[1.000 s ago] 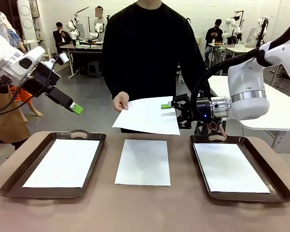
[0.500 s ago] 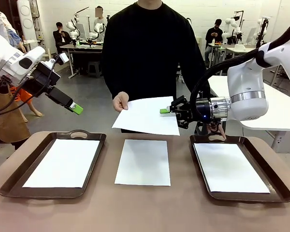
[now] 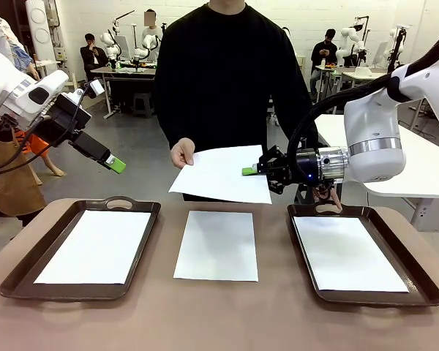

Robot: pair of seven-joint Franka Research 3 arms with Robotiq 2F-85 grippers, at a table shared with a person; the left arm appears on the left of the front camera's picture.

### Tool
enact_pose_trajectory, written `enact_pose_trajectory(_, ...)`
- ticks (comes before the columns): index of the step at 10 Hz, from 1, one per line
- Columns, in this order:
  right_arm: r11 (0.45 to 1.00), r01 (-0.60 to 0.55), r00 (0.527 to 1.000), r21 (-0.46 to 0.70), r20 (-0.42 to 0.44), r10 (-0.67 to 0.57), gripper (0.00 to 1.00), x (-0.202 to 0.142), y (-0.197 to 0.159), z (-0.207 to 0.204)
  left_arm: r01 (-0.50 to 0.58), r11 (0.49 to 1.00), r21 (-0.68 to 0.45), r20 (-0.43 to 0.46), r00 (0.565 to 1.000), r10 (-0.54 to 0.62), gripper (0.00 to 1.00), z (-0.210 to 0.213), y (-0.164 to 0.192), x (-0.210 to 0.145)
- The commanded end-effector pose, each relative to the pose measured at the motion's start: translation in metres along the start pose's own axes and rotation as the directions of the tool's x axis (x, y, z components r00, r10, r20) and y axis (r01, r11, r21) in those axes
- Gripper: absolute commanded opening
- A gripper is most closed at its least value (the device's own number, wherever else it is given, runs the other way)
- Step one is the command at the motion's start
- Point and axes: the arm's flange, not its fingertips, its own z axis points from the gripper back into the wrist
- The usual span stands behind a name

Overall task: Sort the A4 documents.
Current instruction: Receive the A4 Paper.

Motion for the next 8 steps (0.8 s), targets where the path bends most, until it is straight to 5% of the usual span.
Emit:
enact_pose_trajectory(1,1.0,0.007,1.0,0.023,-0.005,-0.007,0.0,0.0101,0.0,-0.0019,0.001,1.0,-0.005,0.002,1.0,-0.001,1.0,0.0006,-0.0005,-0.0003)
enact_pose_trajectory(8,1.0,0.002,1.0,0.01,-0.006,-0.002,0.0,0.003,-0.0013,0.0007,0.001,1.0,-0.005,0.002,1.0,-0.001,1.0,0.0006,-0.0005,-0.0003)
